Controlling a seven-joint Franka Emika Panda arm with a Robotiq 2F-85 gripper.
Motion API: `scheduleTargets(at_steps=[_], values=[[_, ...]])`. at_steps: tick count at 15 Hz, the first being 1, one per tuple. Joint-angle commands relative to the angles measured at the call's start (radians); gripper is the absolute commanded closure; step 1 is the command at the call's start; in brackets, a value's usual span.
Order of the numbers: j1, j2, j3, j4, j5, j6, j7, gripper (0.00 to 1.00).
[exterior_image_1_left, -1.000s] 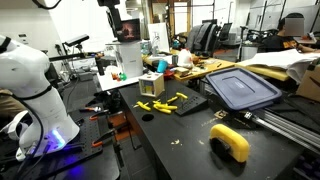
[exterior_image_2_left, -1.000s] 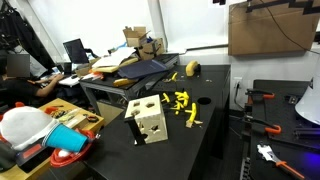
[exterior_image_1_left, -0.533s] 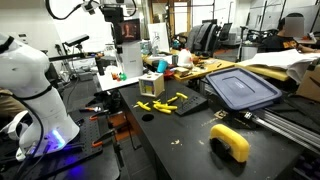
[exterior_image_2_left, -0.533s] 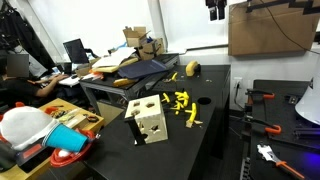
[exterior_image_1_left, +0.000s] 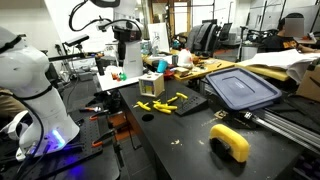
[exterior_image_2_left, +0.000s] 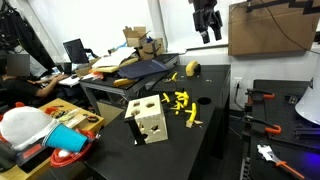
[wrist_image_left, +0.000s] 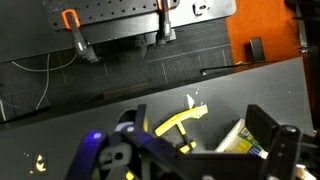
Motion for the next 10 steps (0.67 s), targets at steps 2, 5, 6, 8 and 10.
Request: scheduleTargets(at_steps=[2, 5, 6, 8, 10], values=[[0.011, 0.151, 0.034, 0.025, 0.078, 0.109, 0.111, 0.00], [0.032, 0.201, 0.062, 0.021, 0.109, 0.180, 0.171, 0.00], [0.038, 0.224, 0.071, 0.026, 0.113, 0.205, 0.188, 0.00], [0.054, 0.274, 0.090, 0.046, 0.119, 0.253, 0.223, 0.00], [0.067, 0.337, 0.107, 0.075, 0.113, 0.308, 0.264, 0.00]])
